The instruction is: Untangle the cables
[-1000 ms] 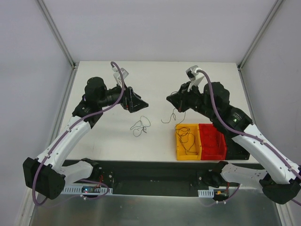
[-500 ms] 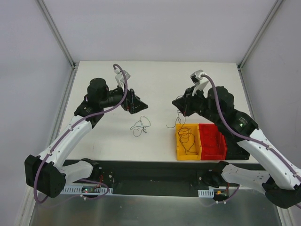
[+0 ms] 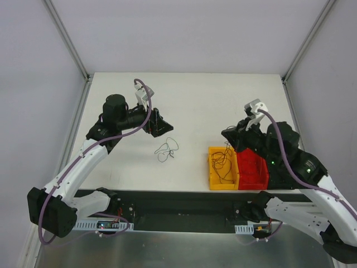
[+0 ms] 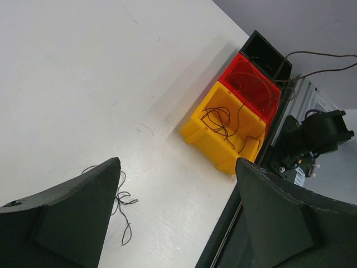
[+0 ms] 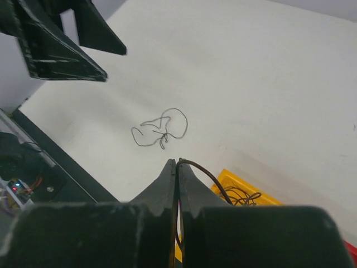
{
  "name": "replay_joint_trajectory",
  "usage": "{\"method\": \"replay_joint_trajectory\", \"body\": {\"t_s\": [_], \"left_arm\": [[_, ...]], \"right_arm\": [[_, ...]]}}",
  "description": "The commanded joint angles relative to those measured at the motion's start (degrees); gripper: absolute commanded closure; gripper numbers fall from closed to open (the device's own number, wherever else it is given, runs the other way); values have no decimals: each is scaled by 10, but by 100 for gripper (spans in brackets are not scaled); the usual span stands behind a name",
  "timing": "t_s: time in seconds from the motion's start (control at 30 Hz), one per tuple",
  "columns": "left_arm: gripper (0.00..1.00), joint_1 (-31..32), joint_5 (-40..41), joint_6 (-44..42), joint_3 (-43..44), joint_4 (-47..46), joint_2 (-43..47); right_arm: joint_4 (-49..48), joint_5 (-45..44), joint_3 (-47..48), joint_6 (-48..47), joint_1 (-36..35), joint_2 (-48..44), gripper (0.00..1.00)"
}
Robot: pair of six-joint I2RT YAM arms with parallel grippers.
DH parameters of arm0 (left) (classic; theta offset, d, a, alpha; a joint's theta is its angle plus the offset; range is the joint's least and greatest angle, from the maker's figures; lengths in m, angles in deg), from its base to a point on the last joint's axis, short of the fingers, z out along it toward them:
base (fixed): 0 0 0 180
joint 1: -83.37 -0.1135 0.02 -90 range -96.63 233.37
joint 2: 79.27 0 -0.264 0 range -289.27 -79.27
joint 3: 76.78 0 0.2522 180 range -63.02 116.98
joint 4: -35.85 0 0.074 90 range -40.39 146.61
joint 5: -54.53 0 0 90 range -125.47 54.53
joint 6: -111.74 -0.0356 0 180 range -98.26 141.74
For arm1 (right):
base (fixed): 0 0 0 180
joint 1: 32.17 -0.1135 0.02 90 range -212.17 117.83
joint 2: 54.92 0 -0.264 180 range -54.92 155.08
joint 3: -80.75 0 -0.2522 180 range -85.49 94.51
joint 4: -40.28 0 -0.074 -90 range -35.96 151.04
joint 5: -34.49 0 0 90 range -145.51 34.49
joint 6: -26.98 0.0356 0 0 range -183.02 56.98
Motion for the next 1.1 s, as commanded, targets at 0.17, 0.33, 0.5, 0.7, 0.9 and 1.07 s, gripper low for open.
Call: {"method": "replay_joint_trajectory", "body": {"t_s": [0.17, 0.33, 0.5, 0.7, 0.9, 1.07], "left_arm": [[16, -6, 15, -18, 2, 4, 24], [16, -6, 19, -21, 3, 8, 30], [16, -5, 20, -21, 1, 8, 33], [16, -5, 20, -19, 2, 8, 33], [16, -5, 27, -19, 1, 9, 35], [16, -5, 34, -24, -1, 11, 36]], "right_arm": [[45, -100, -69, 12, -2, 75, 100], [77, -108, -106, 33, 0, 141, 100], [47, -40, -160, 86, 1, 172, 100], [-5, -42, -213, 136, 8, 193, 100], [-61, -78, -247, 164, 11, 284, 100], [-72, -95, -253, 172, 10, 343, 99]]}}
